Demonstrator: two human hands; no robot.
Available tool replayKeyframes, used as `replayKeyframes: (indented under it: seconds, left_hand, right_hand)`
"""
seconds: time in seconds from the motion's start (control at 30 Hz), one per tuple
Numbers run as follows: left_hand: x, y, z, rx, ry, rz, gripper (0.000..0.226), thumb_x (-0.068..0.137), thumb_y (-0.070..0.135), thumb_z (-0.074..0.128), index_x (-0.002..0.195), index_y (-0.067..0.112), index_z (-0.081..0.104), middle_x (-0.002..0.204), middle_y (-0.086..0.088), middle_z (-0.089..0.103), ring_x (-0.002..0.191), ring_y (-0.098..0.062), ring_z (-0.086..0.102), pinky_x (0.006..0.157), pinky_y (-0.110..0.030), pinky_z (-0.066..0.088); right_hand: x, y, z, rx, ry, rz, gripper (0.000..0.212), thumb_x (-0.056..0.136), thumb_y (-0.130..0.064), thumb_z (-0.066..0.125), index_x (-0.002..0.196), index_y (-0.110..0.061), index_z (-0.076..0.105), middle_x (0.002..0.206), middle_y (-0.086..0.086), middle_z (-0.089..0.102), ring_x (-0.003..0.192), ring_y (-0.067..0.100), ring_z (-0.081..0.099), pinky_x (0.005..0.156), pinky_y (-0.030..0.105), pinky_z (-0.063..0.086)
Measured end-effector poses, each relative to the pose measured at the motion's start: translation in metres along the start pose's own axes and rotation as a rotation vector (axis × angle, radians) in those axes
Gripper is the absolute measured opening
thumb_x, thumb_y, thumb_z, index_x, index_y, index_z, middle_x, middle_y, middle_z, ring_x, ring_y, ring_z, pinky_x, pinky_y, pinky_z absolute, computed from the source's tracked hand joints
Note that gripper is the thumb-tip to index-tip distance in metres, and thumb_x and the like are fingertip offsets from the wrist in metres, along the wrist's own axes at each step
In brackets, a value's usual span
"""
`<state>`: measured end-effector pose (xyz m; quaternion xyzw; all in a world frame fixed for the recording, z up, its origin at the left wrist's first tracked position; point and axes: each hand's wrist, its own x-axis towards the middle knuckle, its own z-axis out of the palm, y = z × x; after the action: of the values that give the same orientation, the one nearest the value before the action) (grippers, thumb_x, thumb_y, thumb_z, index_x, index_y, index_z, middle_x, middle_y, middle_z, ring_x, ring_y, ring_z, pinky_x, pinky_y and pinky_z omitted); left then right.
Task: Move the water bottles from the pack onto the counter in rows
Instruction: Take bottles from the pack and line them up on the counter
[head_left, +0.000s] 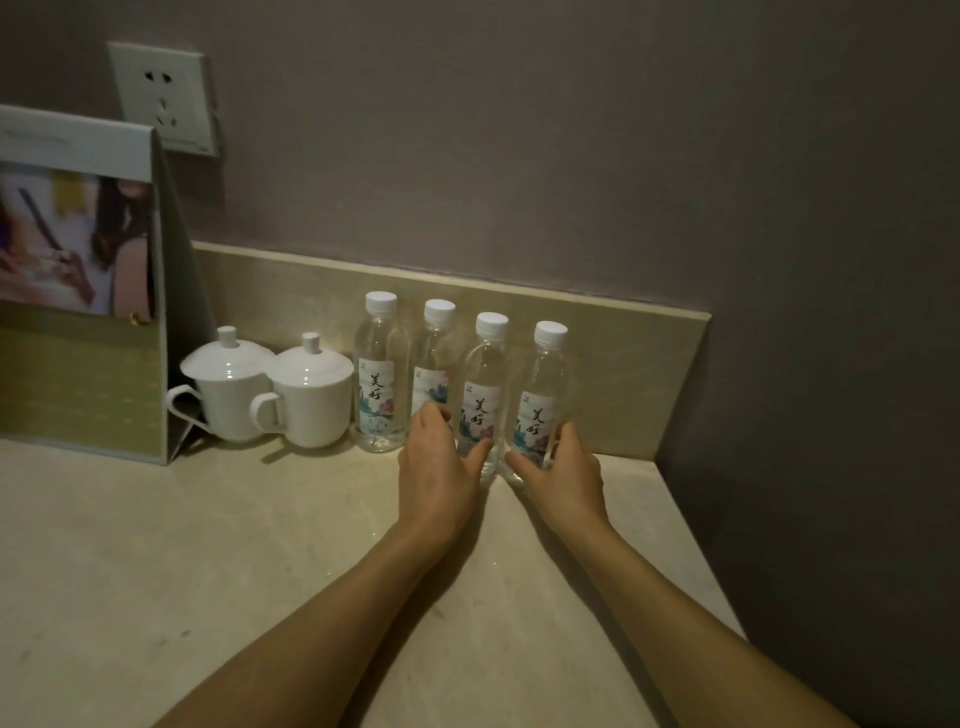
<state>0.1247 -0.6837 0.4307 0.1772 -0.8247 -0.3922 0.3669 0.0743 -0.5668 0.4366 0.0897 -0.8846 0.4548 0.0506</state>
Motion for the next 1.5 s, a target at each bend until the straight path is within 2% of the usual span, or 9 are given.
replayKeyframes:
  seconds: [0.13,0.33,0.57,1.0,1.17,1.33,1.5]
  left_hand:
    - [0.002,-0.001,0.003,0.028,0.009,0.007,0.037,0.083,0.029,0.076,0.106,0.015,0.05,0.102,-0.001,0.056,0.092,-0.014,0.056,0.072,-0.02,0.045]
    - [0.004,-0.003,0.005,0.076,0.024,0.018,0.039,0.082,0.031,0.076,0.106,0.013,0.052,0.102,-0.003,0.057,0.092,-0.017,0.056,0.077,-0.027,0.05]
    - [0.005,-0.001,0.009,0.098,0.038,0.031,0.037,0.083,0.03,0.075,0.105,0.012,0.052,0.101,-0.003,0.056,0.091,-0.016,0.054,0.072,-0.022,0.041]
    - [0.007,0.002,0.015,0.147,0.046,0.036,0.034,0.086,0.032,0.072,0.105,0.01,0.053,0.105,-0.007,0.058,0.095,-0.025,0.058,0.081,-0.037,0.053]
    - [0.007,0.003,0.016,0.183,0.057,0.035,0.029,0.088,0.032,0.069,0.103,0.01,0.055,0.1,-0.006,0.063,0.09,-0.023,0.061,0.072,-0.03,0.049]
    - [0.011,0.003,0.017,0.207,0.047,0.029,0.028,0.088,0.032,0.069,0.099,0.011,0.055,0.095,-0.007,0.066,0.087,-0.025,0.063,0.073,-0.039,0.054]
    - [0.015,0.003,0.016,0.234,0.042,0.036,0.029,0.087,0.034,0.07,0.098,0.011,0.057,0.094,-0.007,0.066,0.087,-0.025,0.064,0.074,-0.039,0.055]
  right_hand:
    - [0.005,0.004,0.002,0.003,0.0,-0.012,0.049,0.077,-0.042,0.075,0.112,-0.027,0.045,0.12,0.001,0.061,0.108,0.024,0.062,0.084,0.049,0.056]
    - [0.01,0.005,0.004,0.0,-0.003,-0.016,0.046,0.079,-0.04,0.074,0.112,-0.027,0.045,0.12,0.0,0.06,0.107,0.023,0.062,0.083,0.049,0.057]
    - [0.014,0.007,0.005,-0.014,0.008,-0.035,0.043,0.081,-0.04,0.073,0.109,-0.025,0.044,0.117,0.001,0.058,0.105,0.023,0.061,0.082,0.048,0.057]
    - [0.02,0.004,0.006,-0.054,0.03,-0.05,0.045,0.084,-0.041,0.07,0.115,-0.019,0.045,0.12,0.006,0.056,0.107,0.027,0.059,0.084,0.049,0.055]
    - [0.02,0.003,0.006,-0.05,0.035,-0.06,0.045,0.084,-0.041,0.069,0.114,-0.019,0.044,0.118,0.005,0.056,0.106,0.026,0.059,0.083,0.048,0.055]
    - [0.018,0.002,0.005,-0.072,0.029,-0.062,0.044,0.086,-0.04,0.068,0.116,-0.017,0.045,0.12,0.006,0.055,0.106,0.026,0.059,0.082,0.043,0.054]
    - [0.018,0.0,0.003,-0.084,0.008,-0.049,0.046,0.088,-0.038,0.066,0.122,-0.017,0.044,0.124,0.006,0.054,0.11,0.026,0.058,0.085,0.044,0.054]
